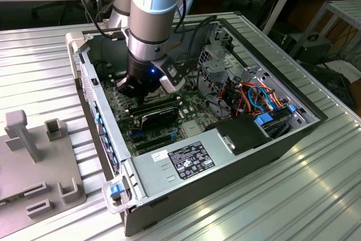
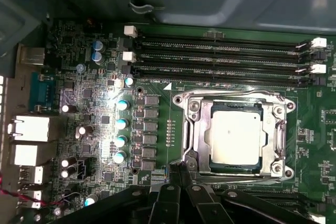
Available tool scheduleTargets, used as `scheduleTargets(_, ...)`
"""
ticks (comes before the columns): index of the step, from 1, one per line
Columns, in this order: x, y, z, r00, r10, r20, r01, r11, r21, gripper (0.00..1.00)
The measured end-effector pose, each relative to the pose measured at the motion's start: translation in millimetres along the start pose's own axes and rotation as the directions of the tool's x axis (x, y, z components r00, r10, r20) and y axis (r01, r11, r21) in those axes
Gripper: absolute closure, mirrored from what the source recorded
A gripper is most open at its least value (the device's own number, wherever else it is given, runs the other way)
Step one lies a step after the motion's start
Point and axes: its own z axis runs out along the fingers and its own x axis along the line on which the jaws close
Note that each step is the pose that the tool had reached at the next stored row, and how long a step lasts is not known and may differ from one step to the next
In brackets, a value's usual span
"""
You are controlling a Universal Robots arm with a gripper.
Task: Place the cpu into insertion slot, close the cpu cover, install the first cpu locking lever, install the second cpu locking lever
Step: 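Install the second cpu locking lever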
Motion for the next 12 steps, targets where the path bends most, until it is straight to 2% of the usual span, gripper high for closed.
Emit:
scheduleTargets(2,0.0,1.1,-3.3,1.0,0.0,0.0,0.0,1.0,0.0,0.89)
scheduleTargets(6,-5.0,1.5,-3.4,1.0,0.0,-0.0001,0.0,1.0,-0.0006,0.89)
scheduleTargets(12,-5.9,1.5,-3.4,1.0,0.0,0.0,0.0,1.0,-0.0005,0.89)
